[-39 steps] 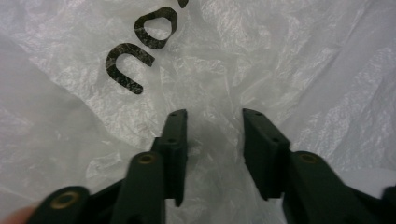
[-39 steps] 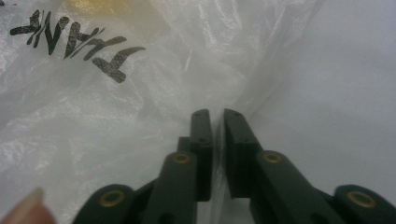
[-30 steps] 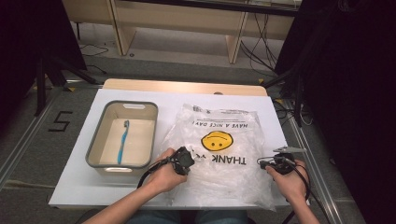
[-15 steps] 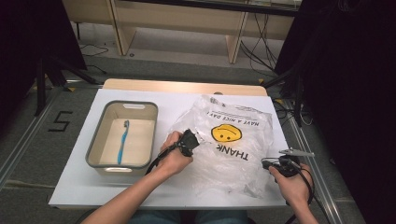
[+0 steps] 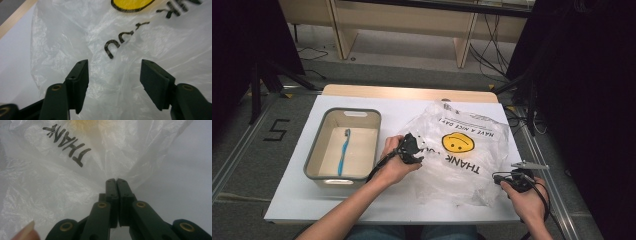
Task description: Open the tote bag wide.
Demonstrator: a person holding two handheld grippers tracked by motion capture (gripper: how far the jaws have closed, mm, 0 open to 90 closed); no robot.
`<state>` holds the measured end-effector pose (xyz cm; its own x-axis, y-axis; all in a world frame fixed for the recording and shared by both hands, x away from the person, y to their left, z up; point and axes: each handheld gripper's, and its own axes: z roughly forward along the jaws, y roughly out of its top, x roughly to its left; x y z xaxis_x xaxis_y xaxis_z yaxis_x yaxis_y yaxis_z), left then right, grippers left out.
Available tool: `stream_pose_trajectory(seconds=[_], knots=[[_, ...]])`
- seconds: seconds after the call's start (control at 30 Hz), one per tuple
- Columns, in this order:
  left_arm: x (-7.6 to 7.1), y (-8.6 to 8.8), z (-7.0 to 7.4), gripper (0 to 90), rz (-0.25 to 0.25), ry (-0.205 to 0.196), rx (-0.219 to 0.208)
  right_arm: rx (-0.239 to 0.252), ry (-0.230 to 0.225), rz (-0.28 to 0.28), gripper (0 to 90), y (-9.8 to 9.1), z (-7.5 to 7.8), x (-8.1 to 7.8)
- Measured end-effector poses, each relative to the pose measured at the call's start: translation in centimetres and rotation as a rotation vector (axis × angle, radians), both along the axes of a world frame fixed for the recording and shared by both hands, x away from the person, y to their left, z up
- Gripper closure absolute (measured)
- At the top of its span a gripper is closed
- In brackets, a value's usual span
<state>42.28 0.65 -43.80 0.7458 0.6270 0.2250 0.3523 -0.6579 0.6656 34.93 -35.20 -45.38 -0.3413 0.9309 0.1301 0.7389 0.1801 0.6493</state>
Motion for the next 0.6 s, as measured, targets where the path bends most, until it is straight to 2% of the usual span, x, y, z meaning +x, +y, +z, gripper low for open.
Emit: stream_pose_trajectory(seconds=[0.07,0.1,0.17,0.27,0.33,0.37,0.43,0.47,0.53,0.6], knots=[[-0.8,0.4,0.9,36.8,-0.020,-0.012,-0.026,-0.002,0.012,-0.005,82.9,-0.2,0.0,0.0],[-1.4,0.7,1.5,37.0,-0.033,-0.020,-0.043,-0.005,0.000,-0.007,80.3,-0.3,0.0,0.0],[-2.3,1.2,2.0,38.6,-0.056,-0.025,-0.049,-0.020,-0.030,-0.026,72.8,-0.3,0.4,-0.2],[-3.4,1.7,2.0,42.5,-0.080,-0.007,-0.042,-0.041,-0.106,-0.058,62.8,-0.3,1.3,-0.4],[-3.8,1.9,1.8,47.0,-0.084,-0.002,-0.041,-0.062,-0.173,-0.051,56.5,-0.3,2.1,-0.5],[-4.5,2.2,1.4,49.3,-0.090,0.009,-0.025,-0.064,-0.203,-0.043,54.5,-0.3,2.4,-0.5],[-5.1,2.4,1.0,51.7,-0.076,0.021,0.011,-0.076,-0.222,-0.029,51.8,-0.2,2.9,-0.6],[-5.3,2.6,0.8,51.6,-0.063,0.012,0.035,-0.074,-0.227,-0.031,50.8,-0.1,3.1,-0.6],[-5.3,3.1,0.4,49.9,-0.022,-0.003,0.077,-0.052,-0.217,-0.023,48.8,-0.2,3.1,-0.5],[-5.2,3.2,-0.1,47.8,0.003,0.004,0.096,-0.019,-0.199,-0.001,48.6,-0.2,3.0,-0.6]])
